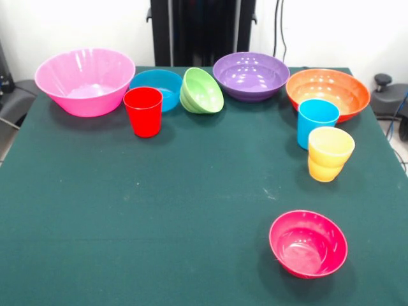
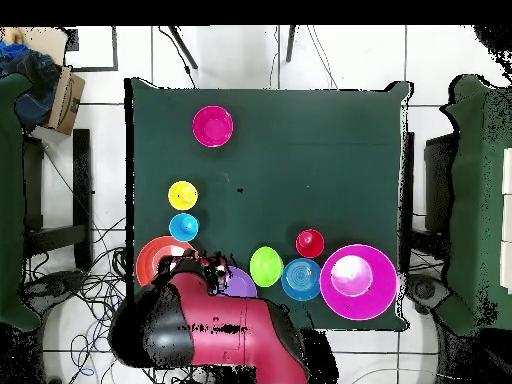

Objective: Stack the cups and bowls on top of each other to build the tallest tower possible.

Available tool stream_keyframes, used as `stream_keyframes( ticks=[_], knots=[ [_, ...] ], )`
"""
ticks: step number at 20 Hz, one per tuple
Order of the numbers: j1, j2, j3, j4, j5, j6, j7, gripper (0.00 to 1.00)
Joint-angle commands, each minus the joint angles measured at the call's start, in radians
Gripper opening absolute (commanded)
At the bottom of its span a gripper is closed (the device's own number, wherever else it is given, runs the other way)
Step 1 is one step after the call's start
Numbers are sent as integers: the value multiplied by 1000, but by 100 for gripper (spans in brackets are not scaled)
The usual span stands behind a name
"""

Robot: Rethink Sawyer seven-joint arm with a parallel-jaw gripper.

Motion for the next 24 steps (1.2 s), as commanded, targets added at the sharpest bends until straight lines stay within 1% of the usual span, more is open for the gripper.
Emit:
stream_keyframes(
  ticks=[1, 5, 8, 11, 15, 24],
  knots=[
    [-76, -20, 97, 16, 23, 196, -84, 100],
    [-81, -24, 104, 8, 4, 208, -77, 100],
    [-83, -22, 107, -9, -25, 223, -71, 100],
    [-98, -18, 121, -21, -50, 205, -99, 100],
    [-112, -2, 137, -36, -63, 213, -109, 100],
    [-157, 23, 162, 1, -87, 157, -102, 100]
  ],
)
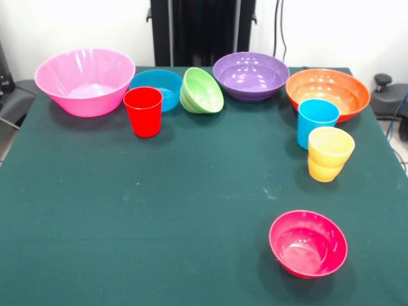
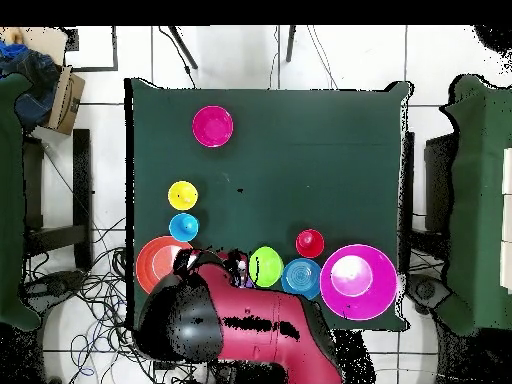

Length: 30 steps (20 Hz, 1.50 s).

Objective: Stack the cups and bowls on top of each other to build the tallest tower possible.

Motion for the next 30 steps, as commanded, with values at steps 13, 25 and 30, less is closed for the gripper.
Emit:
stream_keyframes(
  ticks=[13, 25, 30],
  knots=[
    [-49, 90, 111, 29, -114, 30, -78, 100],
    [-59, 95, 118, 39, -141, 4, -58, 100],
    [-62, 96, 121, 46, -145, 0, -56, 100]
  ],
)
